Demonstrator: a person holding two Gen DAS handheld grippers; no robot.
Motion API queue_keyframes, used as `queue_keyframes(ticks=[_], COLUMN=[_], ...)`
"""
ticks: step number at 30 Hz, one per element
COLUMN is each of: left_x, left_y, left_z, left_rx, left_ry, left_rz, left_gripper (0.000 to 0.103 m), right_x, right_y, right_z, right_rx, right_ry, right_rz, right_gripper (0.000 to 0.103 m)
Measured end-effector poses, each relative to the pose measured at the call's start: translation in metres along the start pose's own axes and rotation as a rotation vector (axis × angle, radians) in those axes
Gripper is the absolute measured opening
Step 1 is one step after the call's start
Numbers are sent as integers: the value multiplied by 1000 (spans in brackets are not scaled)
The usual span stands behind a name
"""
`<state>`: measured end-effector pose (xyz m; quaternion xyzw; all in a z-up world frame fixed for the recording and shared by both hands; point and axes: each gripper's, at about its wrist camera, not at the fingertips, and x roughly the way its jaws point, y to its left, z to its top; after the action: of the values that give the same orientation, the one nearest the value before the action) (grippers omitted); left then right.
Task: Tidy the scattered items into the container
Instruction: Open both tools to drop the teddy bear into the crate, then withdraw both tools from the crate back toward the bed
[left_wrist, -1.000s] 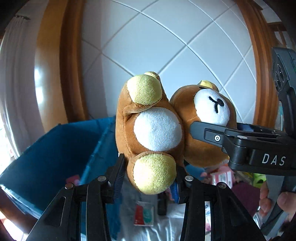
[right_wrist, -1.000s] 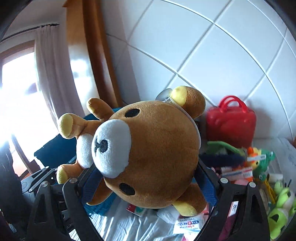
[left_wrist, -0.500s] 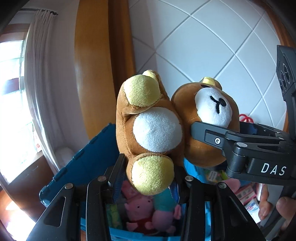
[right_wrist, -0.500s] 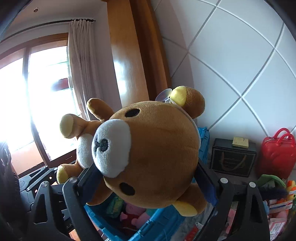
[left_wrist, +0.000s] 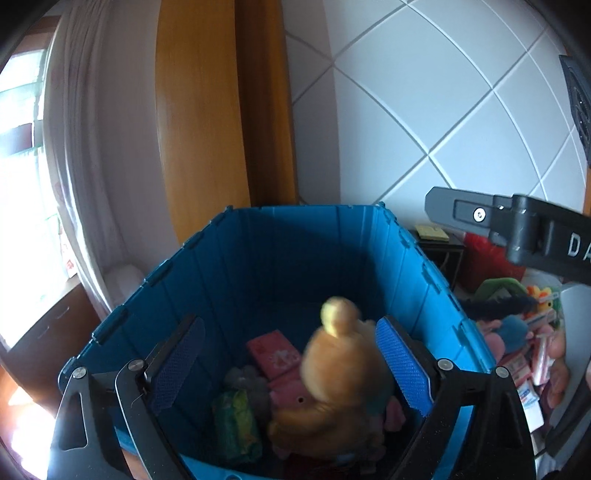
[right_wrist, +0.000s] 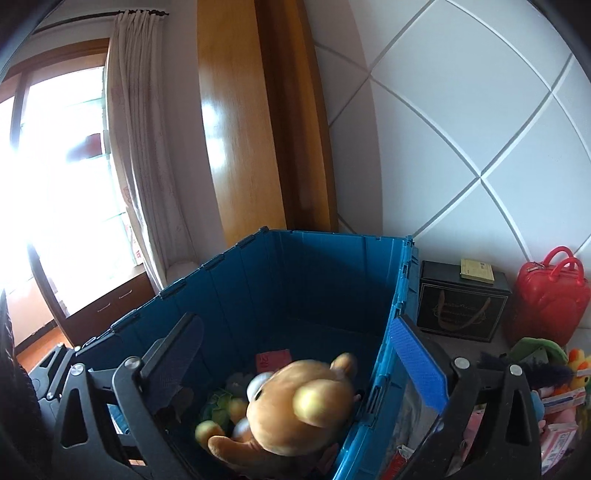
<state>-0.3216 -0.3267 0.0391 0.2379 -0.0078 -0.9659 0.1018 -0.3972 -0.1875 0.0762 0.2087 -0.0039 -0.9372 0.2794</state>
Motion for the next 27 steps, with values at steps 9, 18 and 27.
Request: queue_keyframes(ticks=[9,18,27], left_x=[9,1,-6], left_y=[5,11,22], left_z=[-5,-11,-16], left_rx=[-10,-21,-38], left_ry=[16,39,50], left_rz=[-27,-31,-18], left_gripper=[95,95,95], right_x=[-11,-18,-18], right_y=[-5,8,24], right_z=[-3,-8,-15], right_rx=[19,-3,-24], right_ry=[17,39,66], right_rz=[-55,-62,-61], right_gripper=[103,103,103])
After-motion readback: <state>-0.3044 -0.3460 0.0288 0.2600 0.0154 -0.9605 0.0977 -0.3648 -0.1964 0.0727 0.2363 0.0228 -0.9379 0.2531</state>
